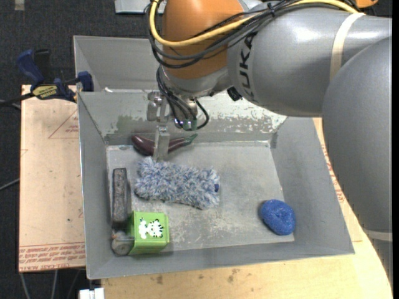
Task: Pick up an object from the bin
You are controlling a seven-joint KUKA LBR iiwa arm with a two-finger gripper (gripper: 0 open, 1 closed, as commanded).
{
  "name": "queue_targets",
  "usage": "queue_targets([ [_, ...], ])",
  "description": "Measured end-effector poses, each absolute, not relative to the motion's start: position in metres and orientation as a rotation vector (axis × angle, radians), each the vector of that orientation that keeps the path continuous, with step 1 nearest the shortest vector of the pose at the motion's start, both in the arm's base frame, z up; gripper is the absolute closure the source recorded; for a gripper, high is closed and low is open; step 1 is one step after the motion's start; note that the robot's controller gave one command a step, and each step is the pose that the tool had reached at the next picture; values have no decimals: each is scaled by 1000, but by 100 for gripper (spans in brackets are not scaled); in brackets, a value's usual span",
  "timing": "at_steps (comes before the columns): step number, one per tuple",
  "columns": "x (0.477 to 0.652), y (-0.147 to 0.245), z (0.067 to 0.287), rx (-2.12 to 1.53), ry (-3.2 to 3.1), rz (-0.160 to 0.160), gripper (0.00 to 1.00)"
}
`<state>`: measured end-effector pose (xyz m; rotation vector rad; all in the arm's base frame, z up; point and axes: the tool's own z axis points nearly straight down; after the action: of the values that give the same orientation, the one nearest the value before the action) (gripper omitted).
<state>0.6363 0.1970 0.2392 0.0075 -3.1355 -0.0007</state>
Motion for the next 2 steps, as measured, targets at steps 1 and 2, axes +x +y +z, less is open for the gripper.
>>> queue_targets([
  [1,638,196,245,3,-3143,-2,0],
  [2,623,175,216,166,-3148,-8,0],
])
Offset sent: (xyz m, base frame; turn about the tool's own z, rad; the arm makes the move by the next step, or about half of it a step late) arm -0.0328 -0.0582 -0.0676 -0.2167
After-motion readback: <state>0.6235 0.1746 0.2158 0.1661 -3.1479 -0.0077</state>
